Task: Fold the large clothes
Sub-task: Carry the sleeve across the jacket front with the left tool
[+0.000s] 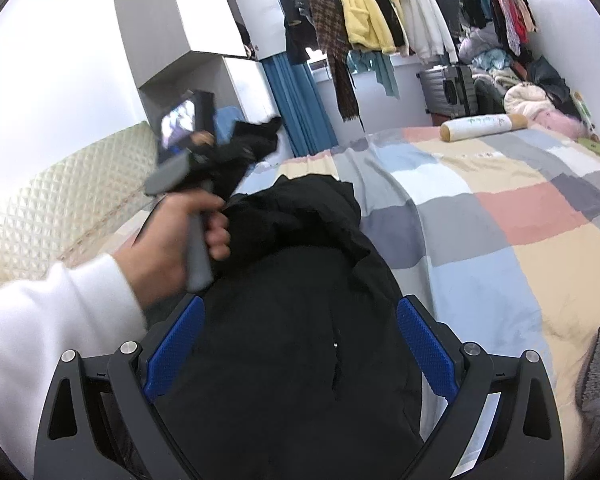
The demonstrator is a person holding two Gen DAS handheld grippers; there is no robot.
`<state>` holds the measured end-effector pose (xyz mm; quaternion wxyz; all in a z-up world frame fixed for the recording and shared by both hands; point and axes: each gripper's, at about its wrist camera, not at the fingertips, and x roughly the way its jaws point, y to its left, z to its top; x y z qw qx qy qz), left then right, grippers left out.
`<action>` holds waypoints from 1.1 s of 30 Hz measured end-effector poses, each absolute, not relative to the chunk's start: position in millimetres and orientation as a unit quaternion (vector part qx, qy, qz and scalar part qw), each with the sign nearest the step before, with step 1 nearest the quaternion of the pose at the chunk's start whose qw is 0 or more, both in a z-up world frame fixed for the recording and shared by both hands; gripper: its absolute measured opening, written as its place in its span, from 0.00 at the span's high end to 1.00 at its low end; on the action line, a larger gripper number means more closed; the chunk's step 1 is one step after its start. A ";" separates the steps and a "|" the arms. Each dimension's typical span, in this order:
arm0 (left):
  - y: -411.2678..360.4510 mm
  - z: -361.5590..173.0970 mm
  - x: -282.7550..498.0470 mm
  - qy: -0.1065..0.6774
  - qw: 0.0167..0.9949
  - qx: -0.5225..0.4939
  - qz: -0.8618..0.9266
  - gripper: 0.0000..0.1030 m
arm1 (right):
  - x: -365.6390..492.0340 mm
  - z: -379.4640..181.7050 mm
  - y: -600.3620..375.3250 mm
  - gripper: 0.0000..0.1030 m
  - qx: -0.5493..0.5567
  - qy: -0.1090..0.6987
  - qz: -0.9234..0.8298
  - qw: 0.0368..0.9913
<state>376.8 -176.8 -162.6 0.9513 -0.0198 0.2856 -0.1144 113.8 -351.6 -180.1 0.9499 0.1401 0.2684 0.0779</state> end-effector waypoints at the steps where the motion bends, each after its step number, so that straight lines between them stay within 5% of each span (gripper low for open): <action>1: -179.8 -170.4 377.8 0.291 0.950 -0.015 -0.114 0.96 | 115.7 -181.9 -353.6 0.05 0.143 0.271 0.079 0.949; 8: -199.9 -209.3 386.7 0.356 0.927 0.037 -0.112 0.96 | 120.5 -191.2 -356.3 0.05 0.160 0.285 0.088 0.941; 21: -173.6 -176.5 363.5 0.384 0.911 -0.030 -0.148 0.86 | 120.9 -191.7 -338.7 0.05 0.128 0.297 0.081 0.943; 24: -165.3 -170.9 354.5 0.391 0.907 -0.023 -0.153 0.64 | 119.4 -190.1 -332.7 0.05 0.115 0.296 0.079 0.945; 26: -158.2 -162.9 342.5 0.381 0.912 -0.013 -0.153 0.24 | 117.3 -188.3 -328.1 0.05 0.105 0.295 0.080 0.946; 27: -154.9 -159.8 337.1 0.372 0.916 -0.009 -0.152 0.17 | 117.7 -187.8 -326.5 0.05 0.101 0.295 0.080 0.947; 33: -119.6 -129.3 295.9 0.330 0.933 0.012 -0.142 0.14 | 117.0 -183.2 -316.8 0.05 0.087 0.284 0.092 0.950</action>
